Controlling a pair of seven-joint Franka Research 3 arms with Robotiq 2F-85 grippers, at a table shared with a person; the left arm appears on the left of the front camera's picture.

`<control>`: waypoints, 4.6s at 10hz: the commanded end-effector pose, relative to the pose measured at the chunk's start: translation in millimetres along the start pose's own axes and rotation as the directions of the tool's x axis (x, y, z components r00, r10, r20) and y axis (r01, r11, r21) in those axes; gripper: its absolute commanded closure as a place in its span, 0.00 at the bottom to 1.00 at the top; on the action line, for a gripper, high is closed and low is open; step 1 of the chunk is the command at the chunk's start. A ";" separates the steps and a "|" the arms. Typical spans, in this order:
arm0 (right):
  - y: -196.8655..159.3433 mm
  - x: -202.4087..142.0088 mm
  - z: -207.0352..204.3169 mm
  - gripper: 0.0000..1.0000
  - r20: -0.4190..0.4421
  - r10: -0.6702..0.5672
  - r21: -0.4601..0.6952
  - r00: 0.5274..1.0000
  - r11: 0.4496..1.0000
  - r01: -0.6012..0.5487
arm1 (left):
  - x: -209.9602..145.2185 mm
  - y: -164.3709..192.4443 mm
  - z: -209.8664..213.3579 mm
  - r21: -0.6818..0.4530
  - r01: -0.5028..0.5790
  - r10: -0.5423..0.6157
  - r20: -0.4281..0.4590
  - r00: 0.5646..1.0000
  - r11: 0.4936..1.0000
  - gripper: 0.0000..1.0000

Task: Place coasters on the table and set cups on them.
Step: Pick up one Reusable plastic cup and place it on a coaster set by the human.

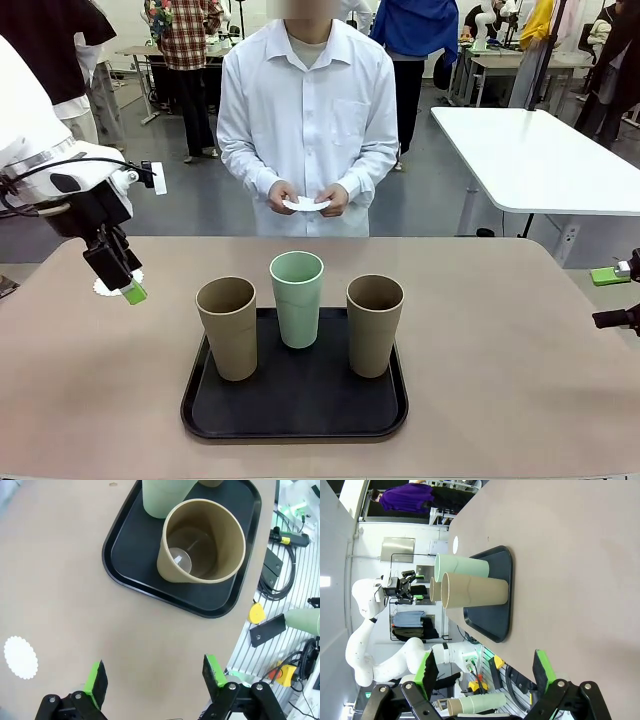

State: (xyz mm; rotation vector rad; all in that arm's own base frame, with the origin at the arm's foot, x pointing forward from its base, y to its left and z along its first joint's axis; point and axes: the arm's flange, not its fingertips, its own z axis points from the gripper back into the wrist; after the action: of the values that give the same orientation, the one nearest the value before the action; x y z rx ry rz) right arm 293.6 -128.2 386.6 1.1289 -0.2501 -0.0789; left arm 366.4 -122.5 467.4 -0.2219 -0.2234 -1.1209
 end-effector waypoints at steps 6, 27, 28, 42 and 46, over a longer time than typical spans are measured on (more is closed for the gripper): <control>-0.1 1.0 0.0 0.00 0.004 0.001 0.014 1.000 1.000 -0.001 | -55.5 58.6 -25.1 -0.087 0.519 -0.320 0.697 0.642 0.850 0.00; -0.1 1.0 0.0 0.00 0.004 0.001 0.014 1.000 1.000 -0.001 | -88.7 89.8 -165.4 -0.233 0.486 -0.035 0.876 0.481 0.842 0.00; -0.1 1.0 0.0 0.00 0.004 0.001 0.014 1.000 1.000 -0.001 | -90.9 85.4 -170.8 -0.240 0.471 -0.006 0.886 0.463 0.849 0.00; -0.1 1.0 0.0 0.00 0.004 0.001 0.014 1.000 1.000 -0.001 | -61.7 62.0 -231.2 -0.225 0.578 -0.010 0.927 0.375 0.785 0.00; -0.1 1.0 0.0 0.00 0.004 0.001 0.014 1.000 1.000 -0.001 | -51.3 55.0 -240.4 -0.234 0.615 -0.021 0.925 0.379 0.753 0.00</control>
State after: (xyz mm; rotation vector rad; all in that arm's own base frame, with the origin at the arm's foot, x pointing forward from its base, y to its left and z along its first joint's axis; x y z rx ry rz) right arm 293.5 -128.1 386.6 1.1288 -0.2495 -0.0788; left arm 410.2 -123.3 221.4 -1.4087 -0.9359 -1.3260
